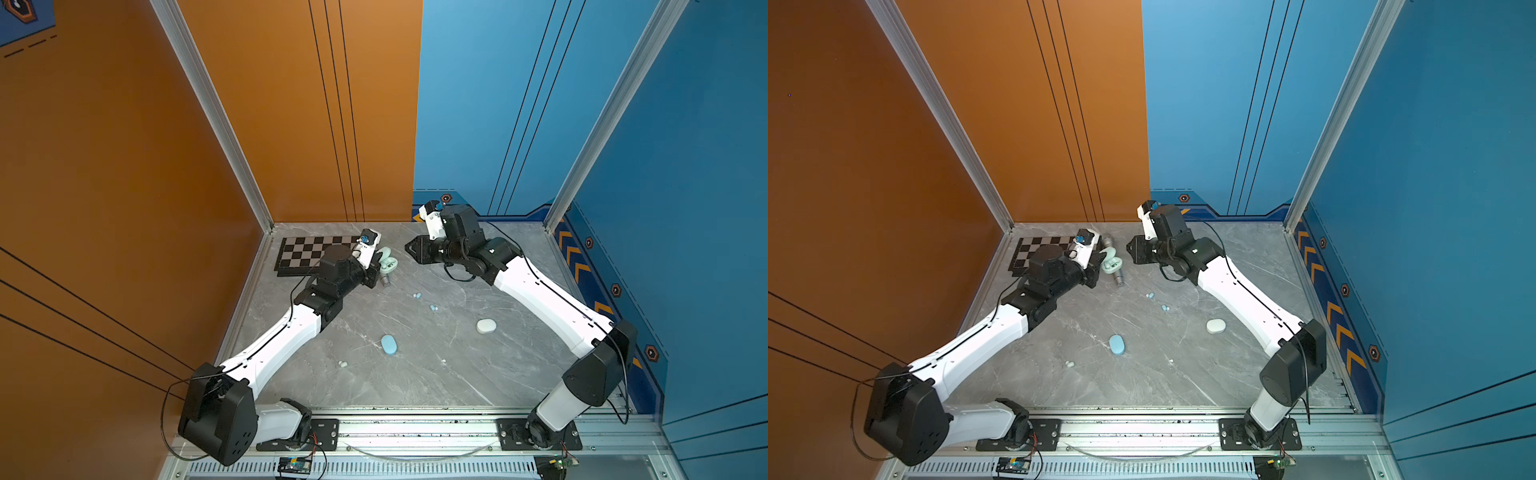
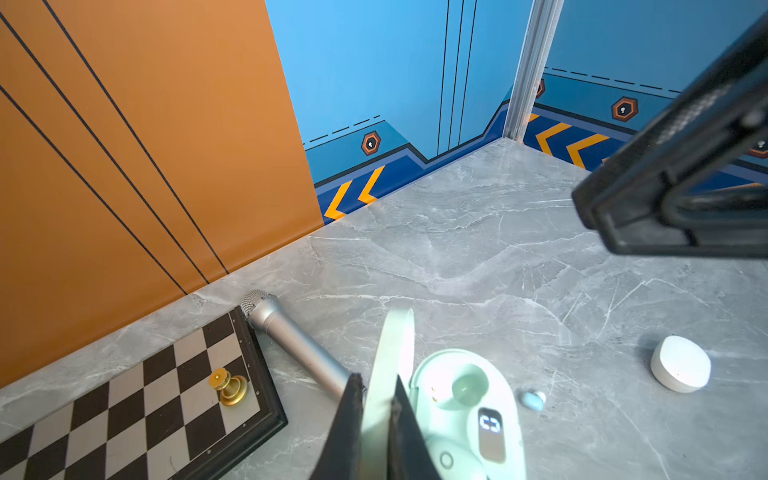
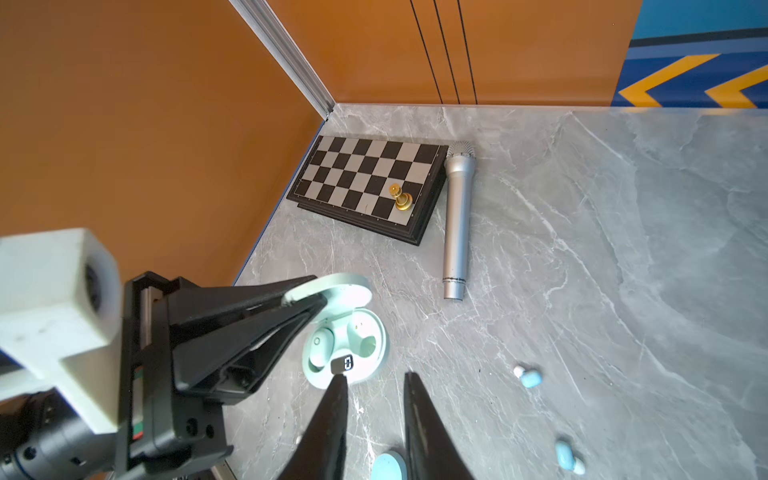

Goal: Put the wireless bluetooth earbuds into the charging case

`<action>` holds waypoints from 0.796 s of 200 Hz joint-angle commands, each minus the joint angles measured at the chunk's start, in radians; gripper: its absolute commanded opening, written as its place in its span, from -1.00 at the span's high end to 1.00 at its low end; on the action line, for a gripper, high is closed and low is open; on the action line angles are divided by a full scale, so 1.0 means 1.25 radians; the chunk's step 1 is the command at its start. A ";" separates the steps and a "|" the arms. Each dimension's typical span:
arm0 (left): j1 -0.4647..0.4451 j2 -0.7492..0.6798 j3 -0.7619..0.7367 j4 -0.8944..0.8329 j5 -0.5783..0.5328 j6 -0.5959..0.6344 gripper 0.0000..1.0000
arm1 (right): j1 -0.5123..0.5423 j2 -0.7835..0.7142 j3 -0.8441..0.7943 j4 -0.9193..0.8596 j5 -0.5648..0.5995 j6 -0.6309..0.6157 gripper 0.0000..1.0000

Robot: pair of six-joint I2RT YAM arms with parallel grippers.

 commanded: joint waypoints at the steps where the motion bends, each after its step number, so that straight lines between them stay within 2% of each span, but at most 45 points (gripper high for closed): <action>1: 0.036 -0.064 -0.016 -0.024 0.019 0.029 1.00 | 0.007 -0.015 -0.092 0.069 -0.022 -0.078 0.47; 41: 0.097 -0.214 -0.057 -0.146 -0.096 0.017 1.00 | 0.042 -0.052 -0.355 0.404 -0.166 -0.182 0.43; 57: 0.117 -0.282 -0.076 -0.197 -0.150 0.004 1.00 | 0.108 -0.026 -0.411 0.493 -0.214 -0.261 0.35; 93: 0.150 -0.430 -0.097 -0.357 -0.219 -0.043 1.00 | 0.223 0.135 -0.351 0.434 -0.287 -0.479 0.25; 117: 0.156 -0.520 -0.106 -0.452 -0.264 -0.077 1.00 | 0.275 0.234 -0.301 0.404 -0.304 -0.586 0.19; 159: 0.159 -0.603 -0.097 -0.559 -0.293 -0.111 1.00 | 0.327 0.368 -0.226 0.397 -0.314 -0.645 0.09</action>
